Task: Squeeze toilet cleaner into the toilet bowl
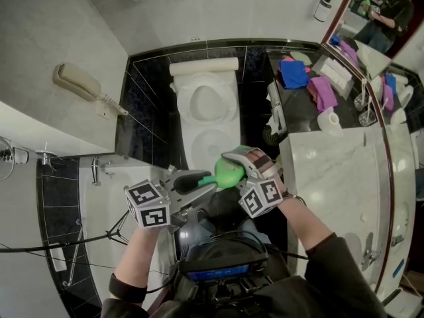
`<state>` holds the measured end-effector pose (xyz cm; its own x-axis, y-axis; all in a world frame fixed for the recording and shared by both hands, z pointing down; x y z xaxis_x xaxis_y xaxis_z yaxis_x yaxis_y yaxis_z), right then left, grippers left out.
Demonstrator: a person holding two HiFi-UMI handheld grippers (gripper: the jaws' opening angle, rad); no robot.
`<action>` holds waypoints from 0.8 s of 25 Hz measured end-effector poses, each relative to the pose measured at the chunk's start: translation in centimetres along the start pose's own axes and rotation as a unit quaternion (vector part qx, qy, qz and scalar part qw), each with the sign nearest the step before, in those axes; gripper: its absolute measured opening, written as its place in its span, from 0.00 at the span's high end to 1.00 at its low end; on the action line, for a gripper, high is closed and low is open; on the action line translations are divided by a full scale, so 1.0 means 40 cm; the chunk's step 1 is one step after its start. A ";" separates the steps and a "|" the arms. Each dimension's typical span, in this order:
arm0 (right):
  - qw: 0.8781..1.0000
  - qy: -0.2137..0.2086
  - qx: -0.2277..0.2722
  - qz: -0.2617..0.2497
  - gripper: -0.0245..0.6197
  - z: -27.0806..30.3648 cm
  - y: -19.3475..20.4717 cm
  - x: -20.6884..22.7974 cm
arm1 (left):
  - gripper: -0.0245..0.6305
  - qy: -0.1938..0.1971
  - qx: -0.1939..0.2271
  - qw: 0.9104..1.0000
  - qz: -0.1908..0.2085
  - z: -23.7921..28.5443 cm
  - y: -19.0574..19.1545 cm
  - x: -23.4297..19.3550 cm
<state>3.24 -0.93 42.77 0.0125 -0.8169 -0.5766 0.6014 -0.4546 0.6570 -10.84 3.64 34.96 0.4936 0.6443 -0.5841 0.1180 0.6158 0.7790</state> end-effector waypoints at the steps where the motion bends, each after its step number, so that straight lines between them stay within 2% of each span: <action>1: 1.000 0.011 -0.003 -0.012 0.67 -0.002 -0.001 0.002 | 0.73 0.002 0.003 1.000 -0.010 -0.001 0.003 -0.001; 5: 1.000 0.016 -0.005 -0.023 0.67 -0.003 -0.001 0.000 | 0.73 0.003 0.004 1.000 -0.002 -0.002 0.010 0.001; 7: 1.000 0.008 -0.001 -0.009 0.67 -0.003 0.001 -0.006 | 0.72 0.003 0.008 1.000 0.020 -0.002 0.010 0.004; 9: 1.000 -0.007 0.005 0.015 0.67 -0.001 0.001 -0.011 | 0.71 0.000 0.016 0.998 0.060 -0.002 0.007 0.011; 11: 0.998 -0.037 0.015 0.046 0.67 0.000 -0.001 -0.015 | 0.54 -0.004 0.017 0.992 0.126 -0.002 0.003 0.024; 13: 0.992 -0.087 0.033 0.085 0.67 -0.002 -0.008 -0.020 | 0.48 -0.004 0.014 0.979 0.203 0.000 -0.011 0.055; 15: 0.978 -0.153 0.054 0.133 0.67 -0.005 -0.020 -0.026 | 0.46 0.005 0.017 0.961 0.277 -0.003 -0.038 0.095; 18: 0.943 -0.251 0.083 0.202 0.67 -0.010 -0.047 -0.032 | 0.46 0.004 0.012 0.926 0.377 -0.021 -0.059 0.113; 20: 0.919 -0.301 0.093 0.238 0.67 -0.011 -0.061 -0.041 | 0.52 -0.008 -0.003 0.906 0.423 -0.030 -0.068 0.114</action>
<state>2.12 1.68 41.90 -0.2385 -0.9620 0.1327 0.4953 -0.0030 0.8687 -9.95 5.45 29.92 0.4173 0.8805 0.2250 -0.3132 -0.0930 0.9451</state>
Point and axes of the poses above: the fingertips, and each gripper's own axes: z forward along the fingers, x to its right, y out of its underside, the point moved 8 cm from there along -z, backward along the fingers, and after that the axes turned 3 degrees about -y, right-handed, at the moved point
